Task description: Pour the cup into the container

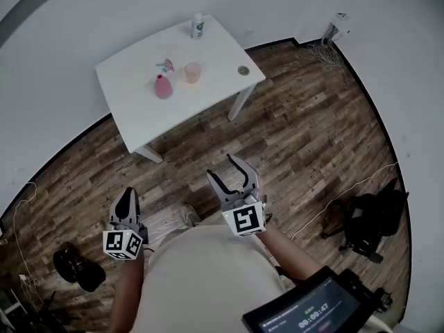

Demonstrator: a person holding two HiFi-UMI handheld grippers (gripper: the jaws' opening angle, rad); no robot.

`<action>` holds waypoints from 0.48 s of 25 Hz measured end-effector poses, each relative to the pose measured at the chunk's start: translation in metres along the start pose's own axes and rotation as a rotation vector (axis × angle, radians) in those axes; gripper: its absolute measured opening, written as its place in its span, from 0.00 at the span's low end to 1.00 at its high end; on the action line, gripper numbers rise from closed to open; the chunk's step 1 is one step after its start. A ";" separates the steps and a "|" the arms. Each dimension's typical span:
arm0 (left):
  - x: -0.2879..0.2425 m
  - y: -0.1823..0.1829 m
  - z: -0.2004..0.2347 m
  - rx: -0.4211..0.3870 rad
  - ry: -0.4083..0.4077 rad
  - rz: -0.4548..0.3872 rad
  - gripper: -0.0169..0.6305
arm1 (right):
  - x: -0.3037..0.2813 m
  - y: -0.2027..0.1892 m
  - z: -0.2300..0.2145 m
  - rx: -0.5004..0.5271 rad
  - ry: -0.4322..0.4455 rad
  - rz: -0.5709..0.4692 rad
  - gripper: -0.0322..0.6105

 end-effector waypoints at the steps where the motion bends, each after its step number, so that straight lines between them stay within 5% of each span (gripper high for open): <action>1: 0.001 0.001 0.002 -0.005 -0.001 -0.001 0.05 | 0.000 0.002 0.003 -0.002 -0.003 -0.003 0.46; 12: 0.006 -0.015 -0.004 -0.008 -0.006 0.032 0.07 | 0.004 -0.021 0.027 0.005 0.011 0.019 0.46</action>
Point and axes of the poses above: the fingertips, and each gripper's own axes: x backward along the fingers, z to its left, y out of its top, the point moved 2 cm from there along x, backward along the fingers, and after that the axes turned 2 degrees about y, right-handed, at the moved point
